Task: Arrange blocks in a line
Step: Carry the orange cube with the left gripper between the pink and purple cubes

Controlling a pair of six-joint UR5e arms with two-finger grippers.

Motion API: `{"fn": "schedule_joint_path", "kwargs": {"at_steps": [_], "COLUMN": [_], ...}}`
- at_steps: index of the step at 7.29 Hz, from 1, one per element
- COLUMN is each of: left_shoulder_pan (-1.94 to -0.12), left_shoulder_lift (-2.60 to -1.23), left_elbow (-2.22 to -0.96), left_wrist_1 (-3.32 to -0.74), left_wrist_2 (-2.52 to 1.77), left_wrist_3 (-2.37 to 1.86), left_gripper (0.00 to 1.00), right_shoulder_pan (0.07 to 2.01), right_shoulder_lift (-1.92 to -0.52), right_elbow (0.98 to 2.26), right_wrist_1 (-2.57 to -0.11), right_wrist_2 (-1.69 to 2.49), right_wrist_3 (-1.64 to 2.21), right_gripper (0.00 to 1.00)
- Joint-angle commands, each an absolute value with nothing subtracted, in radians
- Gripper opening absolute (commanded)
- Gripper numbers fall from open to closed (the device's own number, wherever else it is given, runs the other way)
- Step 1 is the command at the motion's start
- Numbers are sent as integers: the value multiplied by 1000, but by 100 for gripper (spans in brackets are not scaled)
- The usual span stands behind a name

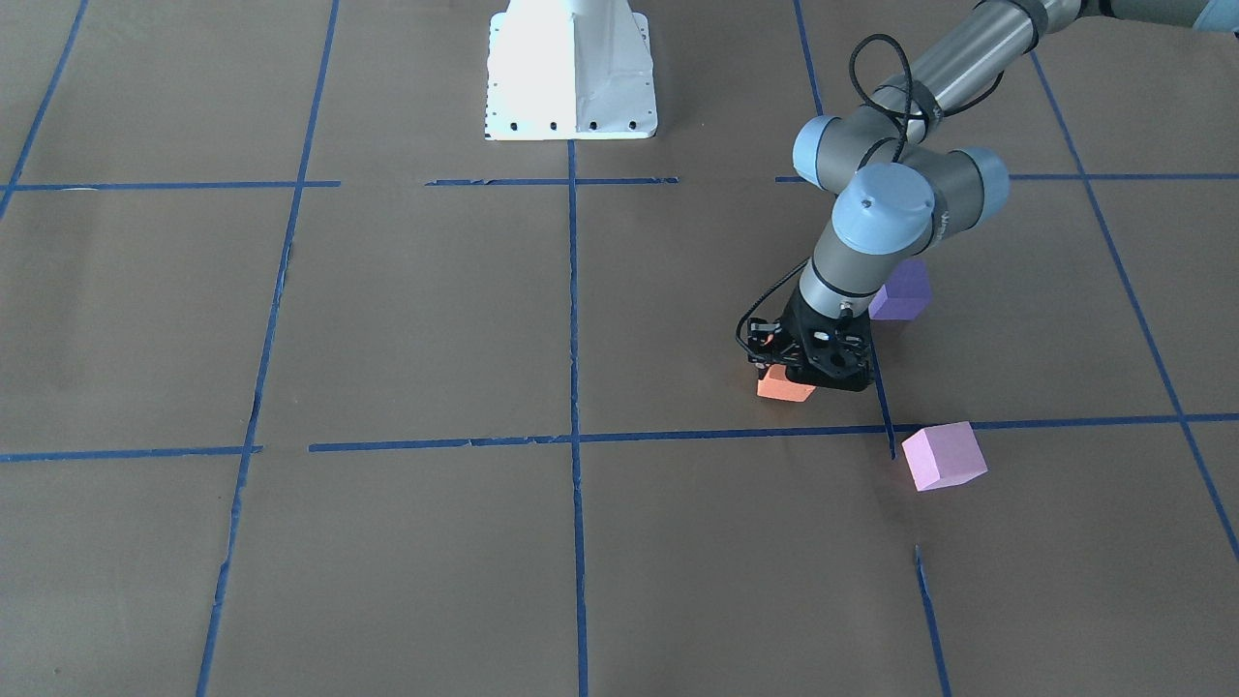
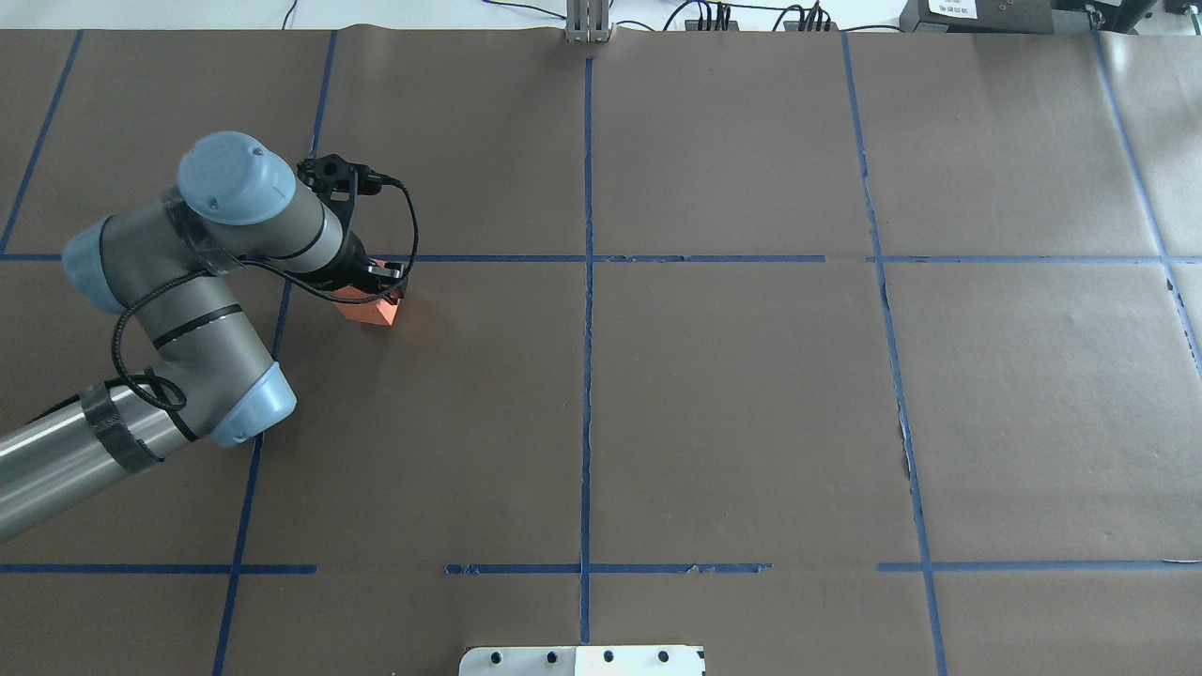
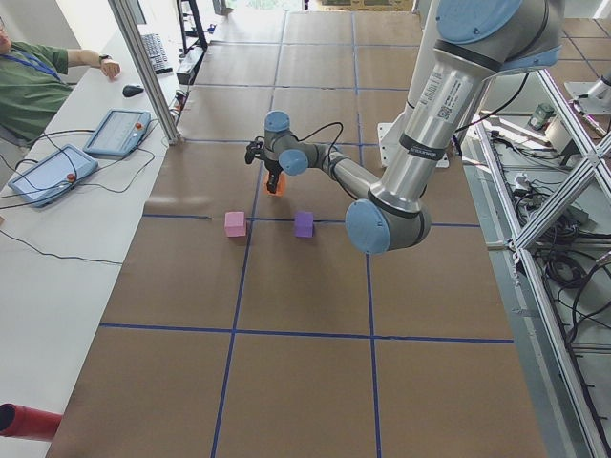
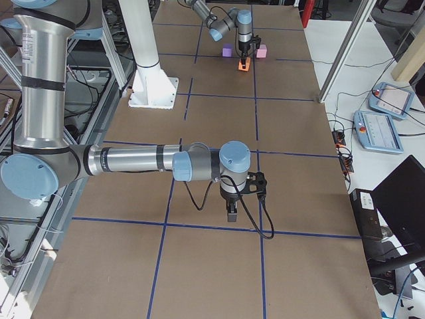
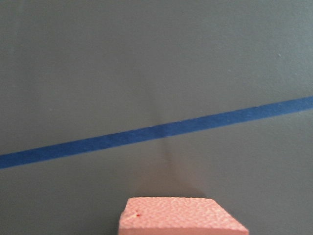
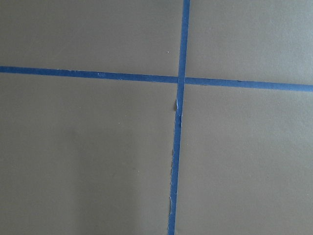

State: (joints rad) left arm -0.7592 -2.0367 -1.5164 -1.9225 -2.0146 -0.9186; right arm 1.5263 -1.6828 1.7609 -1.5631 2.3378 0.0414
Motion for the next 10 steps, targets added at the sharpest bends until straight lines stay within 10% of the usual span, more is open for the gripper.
{"fn": "schedule_joint_path", "kwargs": {"at_steps": [1, 4, 6, 10], "left_shoulder_pan": [-898, -897, -893, -946], "left_shoulder_lift": [-1947, -1899, -1901, -1882], "left_elbow": [-1520, -1511, -1490, -1586], "left_wrist_1": [-1907, -1905, -1920, -1904], "left_wrist_2": [-2123, -2125, -2122, -2126], "left_wrist_3": [-911, -850, -890, -890], "left_gripper": [15, 31, 100, 100], "right_shoulder_pan": [1526, 1526, 1526, 1526], "right_shoulder_lift": [-1683, -1683, -1683, -1683], "right_elbow": [1761, 1759, 1759, 1759], "right_wrist_1": [-1563, -1563, -1563, -1563], "right_wrist_2": [2338, 2338, 2338, 2338], "right_wrist_3": [41, 41, 41, 41], "right_gripper": [100, 100, 100, 100]}}
